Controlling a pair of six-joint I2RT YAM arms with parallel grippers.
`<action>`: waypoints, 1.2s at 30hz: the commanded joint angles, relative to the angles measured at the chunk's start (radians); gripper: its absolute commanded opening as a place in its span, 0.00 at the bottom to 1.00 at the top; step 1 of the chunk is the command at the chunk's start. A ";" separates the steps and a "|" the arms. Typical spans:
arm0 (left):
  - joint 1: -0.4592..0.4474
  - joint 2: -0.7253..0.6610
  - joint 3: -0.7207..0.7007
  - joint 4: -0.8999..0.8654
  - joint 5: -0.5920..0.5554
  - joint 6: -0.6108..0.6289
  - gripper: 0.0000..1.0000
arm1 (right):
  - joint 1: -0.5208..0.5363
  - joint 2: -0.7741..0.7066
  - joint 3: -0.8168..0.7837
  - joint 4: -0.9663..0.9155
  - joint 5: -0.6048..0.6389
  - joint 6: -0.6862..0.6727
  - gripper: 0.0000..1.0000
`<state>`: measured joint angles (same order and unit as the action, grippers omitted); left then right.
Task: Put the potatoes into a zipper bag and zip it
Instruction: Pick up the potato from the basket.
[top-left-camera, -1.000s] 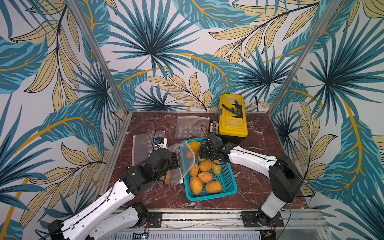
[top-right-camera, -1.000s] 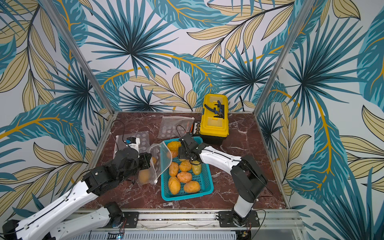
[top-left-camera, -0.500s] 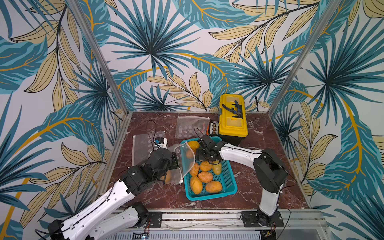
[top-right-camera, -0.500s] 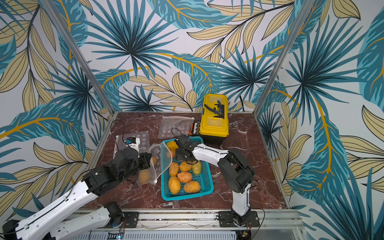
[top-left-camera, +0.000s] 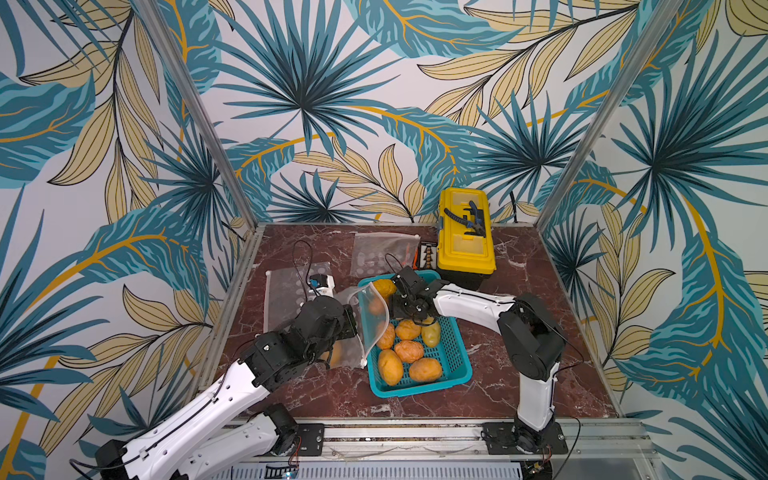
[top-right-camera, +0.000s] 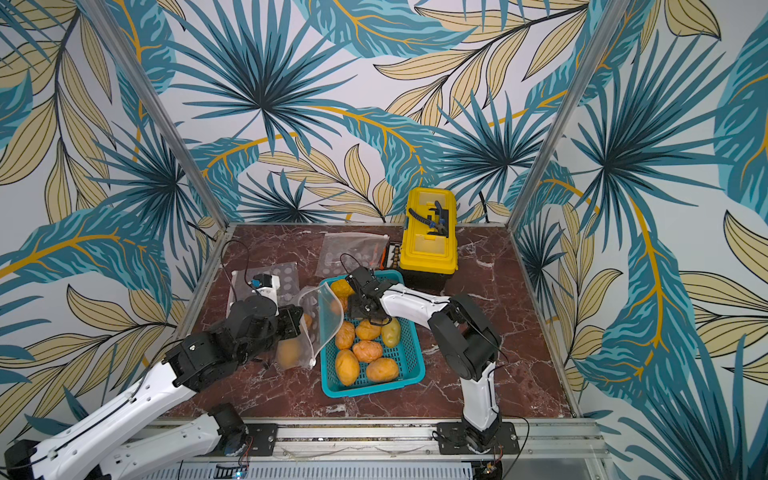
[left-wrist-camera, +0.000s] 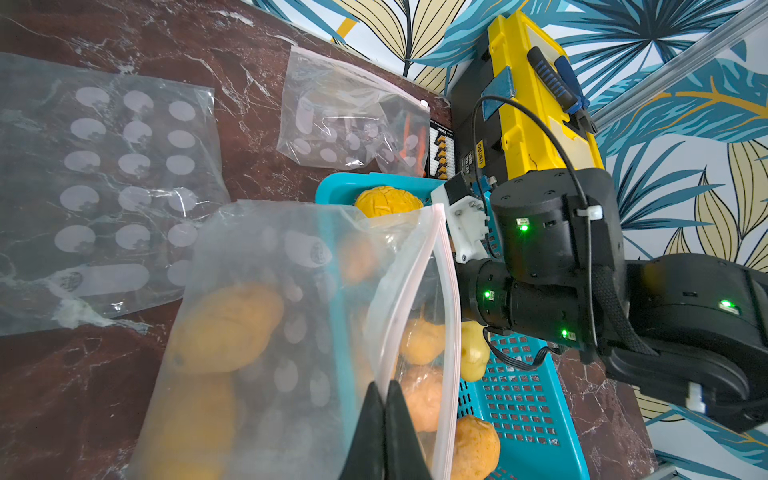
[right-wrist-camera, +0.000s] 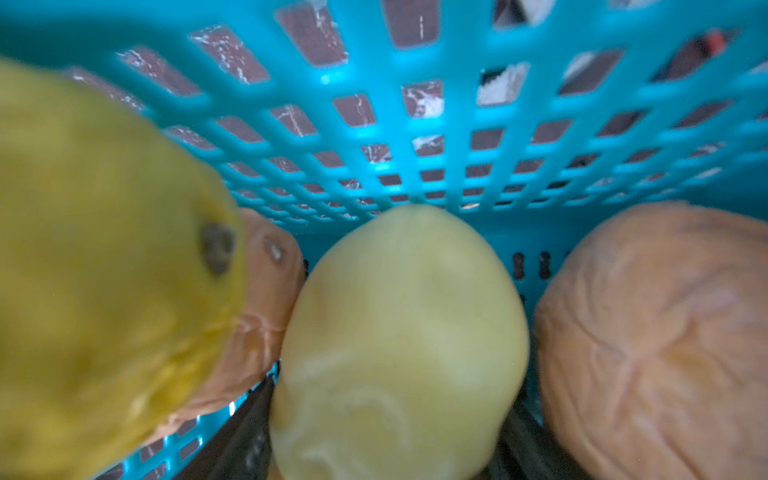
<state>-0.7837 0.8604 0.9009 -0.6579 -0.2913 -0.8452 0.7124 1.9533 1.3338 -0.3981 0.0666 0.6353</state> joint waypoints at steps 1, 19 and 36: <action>0.003 -0.018 -0.008 0.021 -0.007 0.002 0.00 | 0.002 0.035 -0.006 -0.020 -0.044 -0.007 0.66; 0.003 -0.019 -0.009 0.020 -0.004 0.001 0.00 | 0.002 -0.133 -0.064 -0.017 0.008 -0.012 0.36; 0.003 -0.011 -0.004 0.020 0.007 0.006 0.00 | 0.084 -0.655 -0.260 0.018 0.093 -0.087 0.32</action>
<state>-0.7837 0.8562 0.9009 -0.6579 -0.2871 -0.8448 0.7586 1.3613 1.0954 -0.3958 0.1158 0.5877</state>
